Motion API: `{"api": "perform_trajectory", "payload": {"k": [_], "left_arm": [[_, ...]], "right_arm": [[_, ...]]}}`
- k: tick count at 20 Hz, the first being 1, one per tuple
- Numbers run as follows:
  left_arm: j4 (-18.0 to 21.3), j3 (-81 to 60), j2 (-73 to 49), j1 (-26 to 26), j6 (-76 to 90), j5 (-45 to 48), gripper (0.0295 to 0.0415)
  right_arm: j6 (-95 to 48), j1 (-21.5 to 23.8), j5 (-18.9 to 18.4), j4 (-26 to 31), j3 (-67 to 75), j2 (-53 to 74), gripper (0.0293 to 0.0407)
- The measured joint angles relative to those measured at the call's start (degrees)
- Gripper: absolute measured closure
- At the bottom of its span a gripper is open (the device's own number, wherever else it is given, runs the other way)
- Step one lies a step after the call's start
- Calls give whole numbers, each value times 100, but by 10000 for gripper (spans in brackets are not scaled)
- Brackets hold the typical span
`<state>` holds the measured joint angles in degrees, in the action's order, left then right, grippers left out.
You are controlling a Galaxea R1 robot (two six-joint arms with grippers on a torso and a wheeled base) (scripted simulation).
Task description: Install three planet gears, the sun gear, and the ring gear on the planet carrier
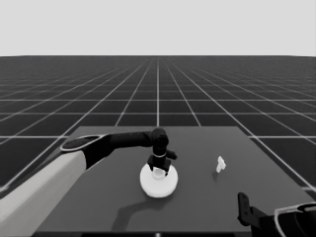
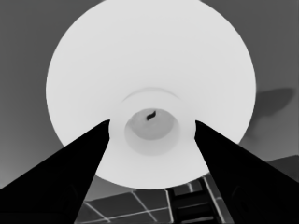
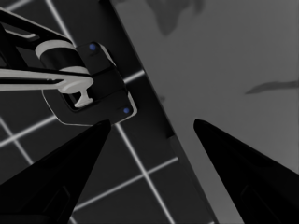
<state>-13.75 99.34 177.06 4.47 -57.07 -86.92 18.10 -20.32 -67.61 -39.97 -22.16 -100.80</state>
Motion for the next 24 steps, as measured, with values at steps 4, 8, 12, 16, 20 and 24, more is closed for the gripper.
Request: {"api": "perform_trajectory", "payload": {"k": [4,8,12,16,20,24], "left_arm": [[0,0,0,-2,200,0,362],[0,1,-1,-2,399,0,362],[0,0,0,-3,599,0,362],[0,0,0,-3,799,0,362],[0,-1,0,-3,908,1,327],[0,-1,1,-3,921,1,326]], "right_arm": [[0,0,0,0,0,0,315],[0,0,0,0,0,0,315],[0,0,0,0,0,0,315],[0,0,0,0,0,0,315],[0,0,0,0,0,0,315],[0,0,0,0,0,0,315]]}}
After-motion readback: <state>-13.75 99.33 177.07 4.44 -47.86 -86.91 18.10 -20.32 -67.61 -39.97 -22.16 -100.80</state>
